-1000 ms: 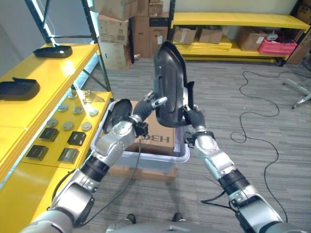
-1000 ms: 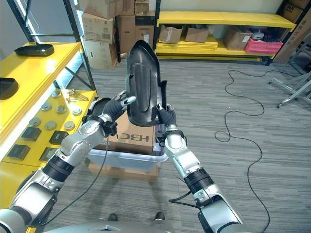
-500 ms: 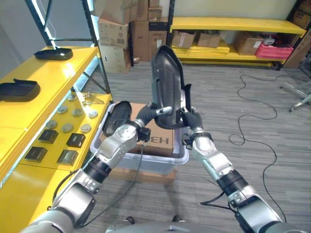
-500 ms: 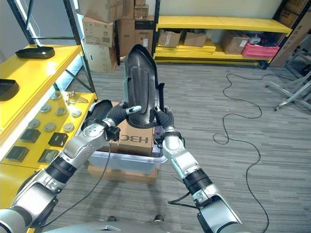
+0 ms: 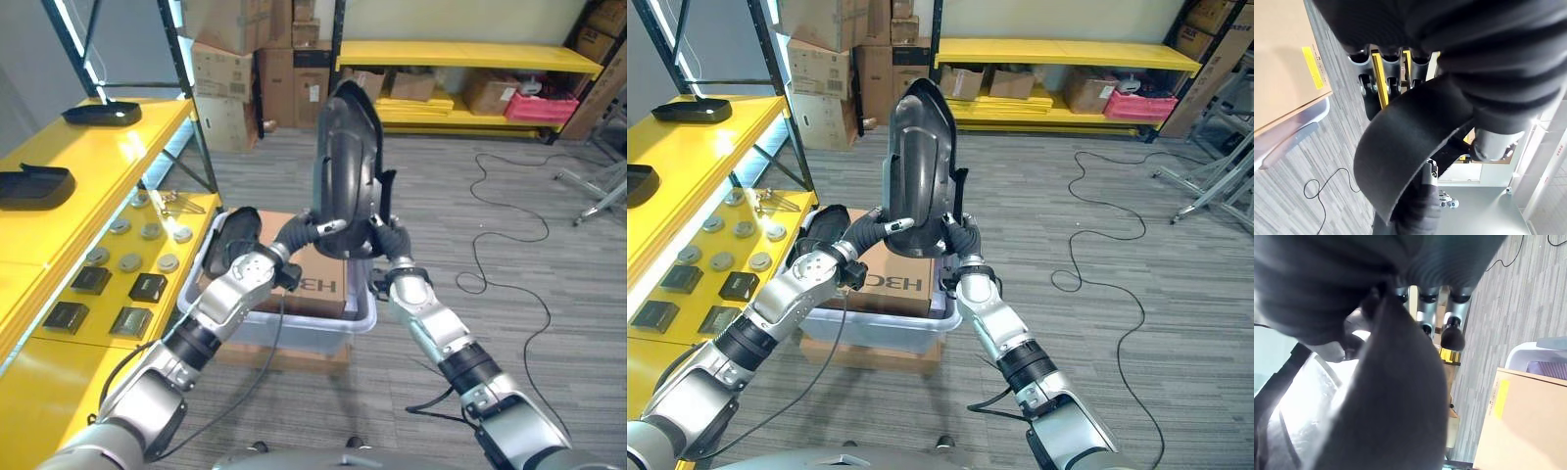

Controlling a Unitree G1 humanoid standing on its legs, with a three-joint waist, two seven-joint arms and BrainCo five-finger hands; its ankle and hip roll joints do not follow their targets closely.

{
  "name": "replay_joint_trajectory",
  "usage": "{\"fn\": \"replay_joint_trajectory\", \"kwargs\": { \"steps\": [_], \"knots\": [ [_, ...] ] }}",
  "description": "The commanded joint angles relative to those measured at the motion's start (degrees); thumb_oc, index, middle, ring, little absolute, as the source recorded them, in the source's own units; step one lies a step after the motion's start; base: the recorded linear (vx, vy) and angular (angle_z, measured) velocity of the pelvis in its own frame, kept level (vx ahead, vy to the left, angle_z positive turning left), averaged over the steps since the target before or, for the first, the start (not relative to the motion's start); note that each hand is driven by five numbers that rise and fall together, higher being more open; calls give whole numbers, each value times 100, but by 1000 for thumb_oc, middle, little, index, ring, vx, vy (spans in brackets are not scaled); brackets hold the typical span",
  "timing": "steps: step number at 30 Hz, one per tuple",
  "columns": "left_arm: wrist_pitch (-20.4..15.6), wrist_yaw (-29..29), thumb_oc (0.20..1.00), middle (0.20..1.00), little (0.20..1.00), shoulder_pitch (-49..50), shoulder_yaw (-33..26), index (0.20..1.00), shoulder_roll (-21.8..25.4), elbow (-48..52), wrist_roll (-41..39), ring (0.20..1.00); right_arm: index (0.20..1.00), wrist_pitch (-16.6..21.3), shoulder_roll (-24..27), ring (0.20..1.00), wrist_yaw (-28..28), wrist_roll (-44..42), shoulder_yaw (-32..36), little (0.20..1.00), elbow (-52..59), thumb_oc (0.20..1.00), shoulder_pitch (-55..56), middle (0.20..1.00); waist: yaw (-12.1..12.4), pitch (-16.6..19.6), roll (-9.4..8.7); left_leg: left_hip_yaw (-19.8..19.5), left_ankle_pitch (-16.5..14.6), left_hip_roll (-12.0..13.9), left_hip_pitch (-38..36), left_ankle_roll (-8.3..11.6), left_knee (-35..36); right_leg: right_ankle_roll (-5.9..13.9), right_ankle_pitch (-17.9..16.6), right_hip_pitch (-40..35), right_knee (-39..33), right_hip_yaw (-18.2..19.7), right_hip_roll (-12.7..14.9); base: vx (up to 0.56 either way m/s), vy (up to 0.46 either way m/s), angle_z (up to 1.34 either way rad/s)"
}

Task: Move parts from the plastic box to the shelf.

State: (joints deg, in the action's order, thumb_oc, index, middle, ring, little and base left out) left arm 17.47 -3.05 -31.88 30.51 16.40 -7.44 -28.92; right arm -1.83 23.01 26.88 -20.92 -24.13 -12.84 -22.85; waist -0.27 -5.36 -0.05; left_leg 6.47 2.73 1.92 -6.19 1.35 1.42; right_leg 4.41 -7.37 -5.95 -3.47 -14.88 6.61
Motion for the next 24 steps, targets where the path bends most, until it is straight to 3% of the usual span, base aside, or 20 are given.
{"fn": "replay_joint_trajectory", "kwargs": {
  "steps": [1,17,18,19,24],
  "knots": [
    [-295,127,200,200,200,-697,591,200,-287,-57,-9,200,200,274,-260,200,92,16,-192,200,-94,200,-950,200,143,333,21,-90,-201,125,22,29,78,426,577,-26,300,350,78,0,0,0],
    [-410,67,200,200,200,-676,530,200,-361,151,49,200,200,273,-335,200,103,-23,-220,200,-72,200,-1004,200,187,354,12,-114,-185,116,10,18,136,418,555,-40,251,321,72,0,0,0],
    [-414,57,200,200,200,-681,531,200,-370,146,63,200,398,287,-335,398,88,-58,-228,398,-79,398,-1004,398,185,357,11,-113,-183,116,8,18,140,418,555,-39,249,322,72,0,0,0],
    [-438,24,200,200,200,-680,546,200,-375,135,69,200,1000,280,-333,1000,91,-80,-236,1000,-70,1000,-1003,1000,183,361,7,-107,-182,117,9,20,143,418,555,-42,243,321,72,0,0,0],
    [-513,-134,200,200,200,-714,531,200,-394,114,98,200,1000,174,-371,1000,115,-158,-236,1000,-52,1000,-1023,1000,179,366,1,-109,-179,116,1,20,156,416,553,-44,235,329,70,0,0,0]
  ]
}}
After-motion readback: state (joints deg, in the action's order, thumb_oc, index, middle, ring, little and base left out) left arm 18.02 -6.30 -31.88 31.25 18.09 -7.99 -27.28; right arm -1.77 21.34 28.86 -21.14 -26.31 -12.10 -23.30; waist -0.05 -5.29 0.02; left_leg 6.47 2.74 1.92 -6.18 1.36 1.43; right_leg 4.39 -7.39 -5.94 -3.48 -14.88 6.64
